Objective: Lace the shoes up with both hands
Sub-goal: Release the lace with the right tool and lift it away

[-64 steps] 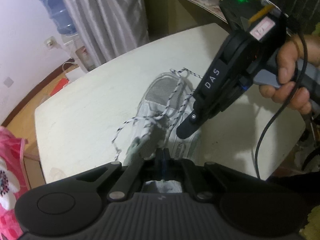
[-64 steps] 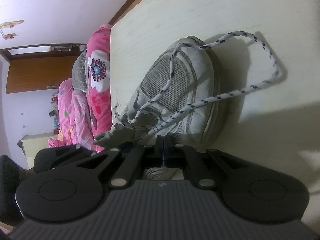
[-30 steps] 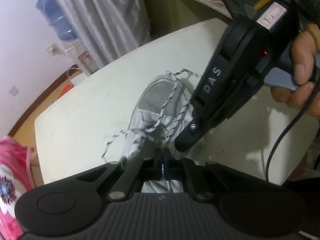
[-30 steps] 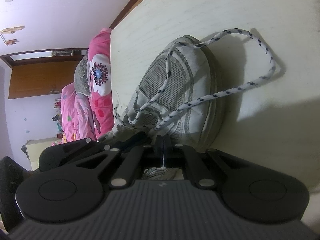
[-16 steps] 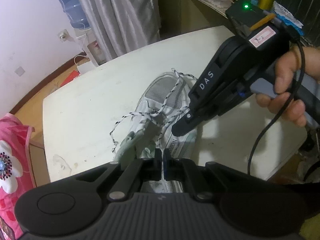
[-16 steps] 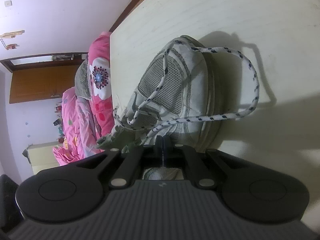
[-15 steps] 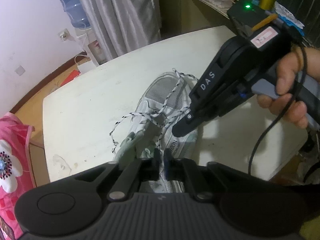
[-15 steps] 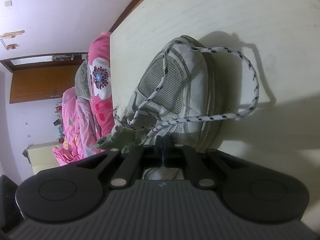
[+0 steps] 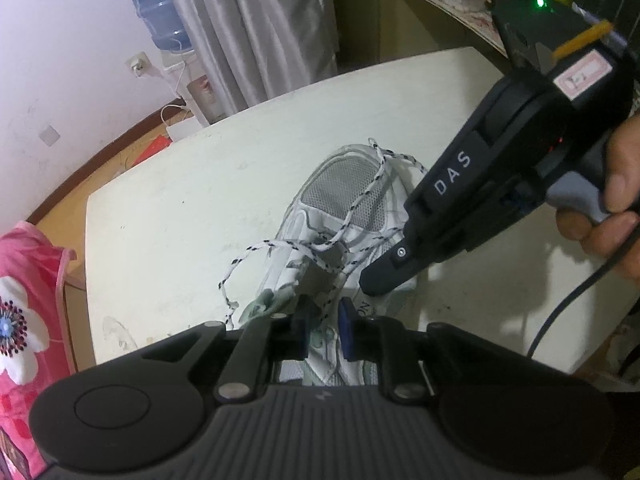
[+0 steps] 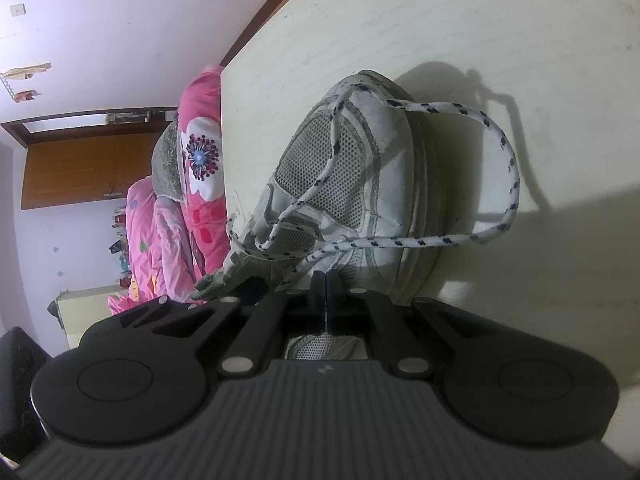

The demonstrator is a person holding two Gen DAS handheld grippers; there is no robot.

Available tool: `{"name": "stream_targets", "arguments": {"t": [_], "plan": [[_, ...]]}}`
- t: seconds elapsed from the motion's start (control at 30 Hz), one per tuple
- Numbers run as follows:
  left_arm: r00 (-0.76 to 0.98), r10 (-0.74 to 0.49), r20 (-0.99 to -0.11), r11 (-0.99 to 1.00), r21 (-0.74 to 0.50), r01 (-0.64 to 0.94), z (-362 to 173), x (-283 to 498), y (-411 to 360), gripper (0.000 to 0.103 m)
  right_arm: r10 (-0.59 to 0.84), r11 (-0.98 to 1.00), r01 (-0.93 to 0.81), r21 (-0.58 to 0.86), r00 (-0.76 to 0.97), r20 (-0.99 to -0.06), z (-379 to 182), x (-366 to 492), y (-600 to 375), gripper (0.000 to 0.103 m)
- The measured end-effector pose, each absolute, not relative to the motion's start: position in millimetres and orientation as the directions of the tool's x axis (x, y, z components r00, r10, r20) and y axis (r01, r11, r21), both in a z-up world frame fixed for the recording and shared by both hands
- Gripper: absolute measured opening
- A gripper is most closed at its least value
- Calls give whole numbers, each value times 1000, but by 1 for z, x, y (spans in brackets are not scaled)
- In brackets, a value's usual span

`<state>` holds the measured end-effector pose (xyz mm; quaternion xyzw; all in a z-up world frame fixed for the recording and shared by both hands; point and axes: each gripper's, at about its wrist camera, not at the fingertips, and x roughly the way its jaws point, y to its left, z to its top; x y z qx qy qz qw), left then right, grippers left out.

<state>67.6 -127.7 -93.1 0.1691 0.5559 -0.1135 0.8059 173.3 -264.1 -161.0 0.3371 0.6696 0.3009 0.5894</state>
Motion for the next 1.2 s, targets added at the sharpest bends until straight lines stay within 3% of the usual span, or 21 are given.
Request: {"name": "stream_targets", "arguments": {"t": [0.23, 0.53, 0.73, 1.0, 1.2], "plan": [[352, -2, -936, 904, 149, 401, -97, 63, -137, 3, 806, 592, 100, 800, -74, -587, -160, 172, -263, 0], [384, -34, -923, 932, 109, 345, -83, 55, -129, 3, 789, 612, -42, 790, -30, -613, -117, 180, -276, 5], [403, -56, -913, 949, 76, 305, -78, 53, -123, 3, 692, 702, -300, 646, 69, -719, -78, 222, -257, 5], [429, -98, -898, 972, 7, 237, -70, 48, -113, 2, 518, 600, -684, 415, -63, -853, -78, 243, -188, 5], [447, -141, -883, 983, -71, 170, -62, 35, -97, 2, 429, 554, -758, 344, -95, -898, -84, 237, -171, 1]]}}
